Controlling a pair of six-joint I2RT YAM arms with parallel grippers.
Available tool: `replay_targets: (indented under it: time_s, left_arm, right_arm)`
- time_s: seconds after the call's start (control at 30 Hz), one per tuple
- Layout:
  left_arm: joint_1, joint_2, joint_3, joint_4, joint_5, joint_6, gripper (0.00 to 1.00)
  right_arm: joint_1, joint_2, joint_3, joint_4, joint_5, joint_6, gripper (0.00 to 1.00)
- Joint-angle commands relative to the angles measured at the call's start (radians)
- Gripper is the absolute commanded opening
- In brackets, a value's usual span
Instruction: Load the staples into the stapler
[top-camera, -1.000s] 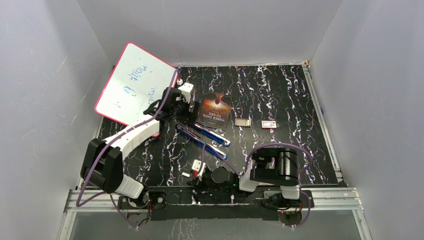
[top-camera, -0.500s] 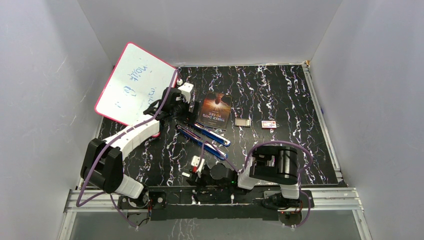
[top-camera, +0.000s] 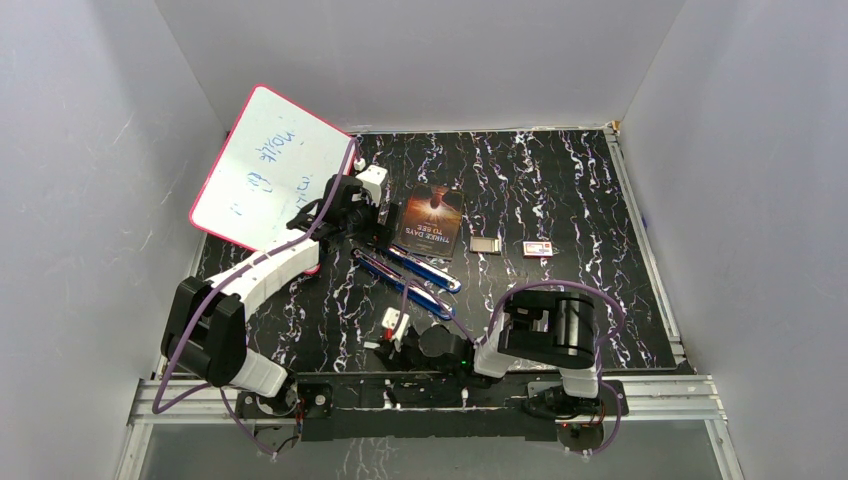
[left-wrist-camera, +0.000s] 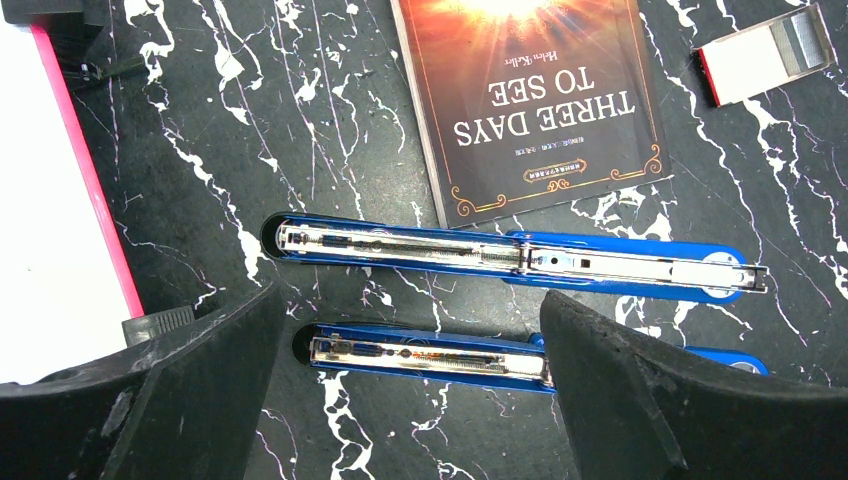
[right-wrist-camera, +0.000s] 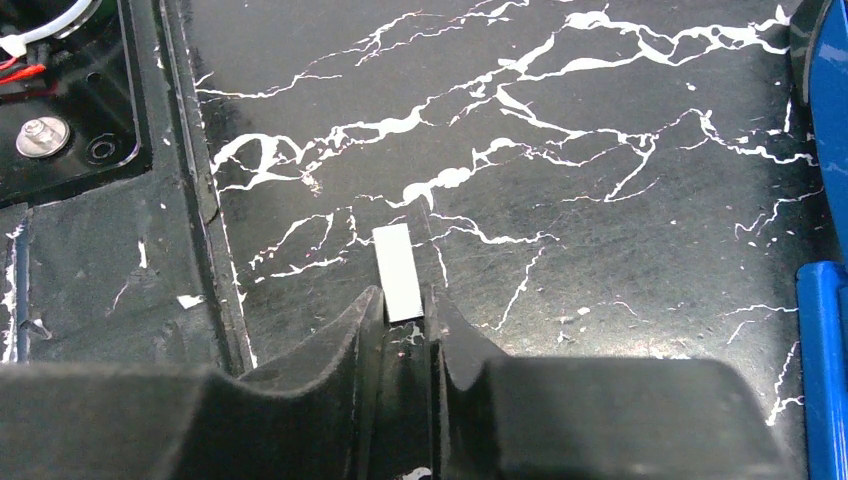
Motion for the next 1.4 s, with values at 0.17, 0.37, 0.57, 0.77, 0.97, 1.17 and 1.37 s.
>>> replay_targets:
  time_s: [0.17,0.37,0.57,0.77,0.97,1.17,1.37]
  left_arm:
    - [-0.005,-0.047,0.001,-0.012,-0.010,0.011,0.98]
    - [-0.005,-0.045,0.000,-0.012,-0.012,0.011,0.98]
    - [-0.005,-0.039,0.001,-0.012,-0.016,0.008,0.98]
    - [-0.006,-0.031,0.002,-0.012,-0.025,0.005,0.98]
    - [-0.004,0.006,0.004,-0.008,-0.025,0.004,0.98]
    - [-0.005,0.066,0.014,0.009,0.009,-0.005,0.98]
    - [-0.005,0.100,0.015,0.011,0.008,0.001,0.98]
  right_arm:
    - [-0.001,0.007,0.006,-0.141,-0.053,-0.017,0.14]
    - [-0.002,-0.066,0.034,-0.174,-0.108,-0.070,0.08]
    - [-0.041,-0.273,0.077,-0.296,-0.131,-0.133,0.00]
    - [-0.202,-0.562,-0.002,-0.456,-0.096,-0.139,0.00]
    - [-0.466,-0.811,-0.064,-0.679,-0.053,-0.109,0.00]
    - [-0.649,-0.743,0.036,-0.799,-0.197,-0.123,0.00]
    - [-0.666,-0.611,0.132,-0.851,-0.348,-0.155,0.00]
